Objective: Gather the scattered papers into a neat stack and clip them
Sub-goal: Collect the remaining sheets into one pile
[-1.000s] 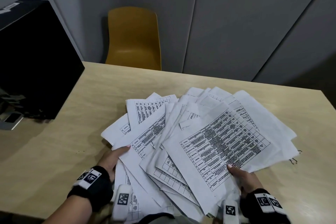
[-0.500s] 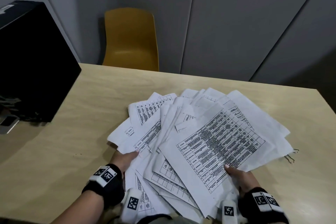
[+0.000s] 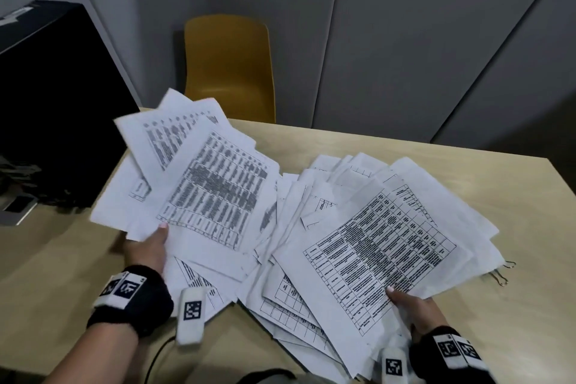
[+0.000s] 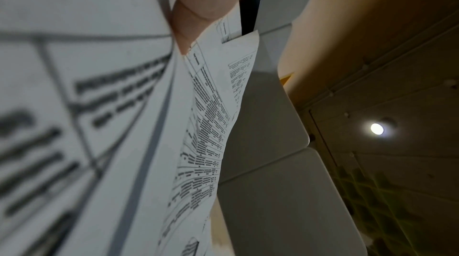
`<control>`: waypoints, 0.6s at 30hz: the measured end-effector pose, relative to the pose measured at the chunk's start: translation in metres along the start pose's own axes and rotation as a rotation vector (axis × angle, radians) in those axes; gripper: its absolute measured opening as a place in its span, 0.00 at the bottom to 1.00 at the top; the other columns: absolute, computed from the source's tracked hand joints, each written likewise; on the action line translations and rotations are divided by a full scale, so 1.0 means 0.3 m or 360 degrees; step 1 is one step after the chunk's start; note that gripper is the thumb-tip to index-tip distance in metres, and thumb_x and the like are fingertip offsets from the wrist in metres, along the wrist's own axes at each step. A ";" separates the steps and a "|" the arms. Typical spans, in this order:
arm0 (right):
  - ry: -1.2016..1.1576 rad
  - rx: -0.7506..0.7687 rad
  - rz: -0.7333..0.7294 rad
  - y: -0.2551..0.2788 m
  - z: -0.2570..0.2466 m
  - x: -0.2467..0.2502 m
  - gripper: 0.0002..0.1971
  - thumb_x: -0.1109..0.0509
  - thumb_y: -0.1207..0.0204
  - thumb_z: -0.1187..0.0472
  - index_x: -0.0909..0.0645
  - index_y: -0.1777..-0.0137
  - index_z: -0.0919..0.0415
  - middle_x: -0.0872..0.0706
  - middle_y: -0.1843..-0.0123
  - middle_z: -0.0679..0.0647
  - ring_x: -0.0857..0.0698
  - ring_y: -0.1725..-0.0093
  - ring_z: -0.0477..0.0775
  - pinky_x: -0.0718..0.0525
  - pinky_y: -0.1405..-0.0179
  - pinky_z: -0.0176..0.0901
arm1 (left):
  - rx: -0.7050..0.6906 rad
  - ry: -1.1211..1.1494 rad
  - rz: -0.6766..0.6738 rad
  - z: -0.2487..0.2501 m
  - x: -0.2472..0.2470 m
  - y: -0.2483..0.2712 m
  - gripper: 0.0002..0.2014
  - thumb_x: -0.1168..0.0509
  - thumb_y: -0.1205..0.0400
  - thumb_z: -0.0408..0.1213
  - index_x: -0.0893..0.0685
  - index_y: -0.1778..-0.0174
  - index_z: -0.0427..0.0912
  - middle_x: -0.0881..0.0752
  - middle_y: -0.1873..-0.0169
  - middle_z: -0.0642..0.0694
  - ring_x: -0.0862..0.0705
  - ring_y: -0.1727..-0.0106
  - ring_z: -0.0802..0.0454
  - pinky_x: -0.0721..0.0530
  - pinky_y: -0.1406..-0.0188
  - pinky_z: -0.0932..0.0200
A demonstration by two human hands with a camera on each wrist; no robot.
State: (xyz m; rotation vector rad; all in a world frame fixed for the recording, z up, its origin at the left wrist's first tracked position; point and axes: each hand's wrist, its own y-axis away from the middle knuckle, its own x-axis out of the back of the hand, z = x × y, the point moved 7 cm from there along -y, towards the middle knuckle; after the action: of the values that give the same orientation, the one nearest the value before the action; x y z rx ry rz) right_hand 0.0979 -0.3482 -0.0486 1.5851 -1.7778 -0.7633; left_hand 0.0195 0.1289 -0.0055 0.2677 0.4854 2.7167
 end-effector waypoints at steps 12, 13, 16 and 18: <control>0.0095 0.0104 0.0072 -0.054 0.012 0.018 0.12 0.26 0.30 0.67 0.24 0.54 0.75 0.15 0.67 0.62 0.16 0.64 0.60 0.19 0.62 0.50 | -0.0021 0.0430 -0.0131 0.166 -0.077 0.051 0.11 0.31 0.23 0.35 0.15 0.46 0.37 0.13 0.48 0.41 0.14 0.46 0.43 0.18 0.41 0.40; 0.0079 0.0102 0.0069 -0.054 0.012 0.020 0.10 0.26 0.29 0.68 0.24 0.56 0.75 0.14 0.69 0.63 0.15 0.64 0.60 0.19 0.60 0.51 | -0.0017 0.0435 -0.0169 0.147 -0.098 0.058 0.14 0.31 0.24 0.33 0.16 0.42 0.36 0.13 0.44 0.39 0.14 0.44 0.42 0.19 0.40 0.38; 0.0093 0.0117 0.0073 -0.048 0.012 0.015 0.08 0.27 0.29 0.69 0.23 0.58 0.74 0.13 0.72 0.62 0.15 0.63 0.61 0.19 0.57 0.52 | 0.0007 0.0333 -0.0312 0.077 -0.156 0.107 0.18 0.31 0.24 0.30 0.19 0.37 0.31 0.16 0.41 0.36 0.16 0.42 0.40 0.21 0.37 0.38; 0.0110 0.0115 0.0073 -0.061 0.021 0.010 0.14 0.26 0.30 0.69 0.22 0.49 0.77 0.13 0.64 0.63 0.16 0.57 0.64 0.20 0.48 0.56 | 0.0040 0.0209 -0.0459 0.022 -0.198 0.154 0.16 0.32 0.23 0.27 0.19 0.39 0.29 0.17 0.41 0.34 0.17 0.42 0.39 0.23 0.35 0.37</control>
State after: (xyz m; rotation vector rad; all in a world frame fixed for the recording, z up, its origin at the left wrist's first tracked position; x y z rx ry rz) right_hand 0.1043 -0.3531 -0.0665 1.5919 -1.8035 -0.6214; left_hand 0.0605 0.0676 0.0103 0.0220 0.5491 2.4567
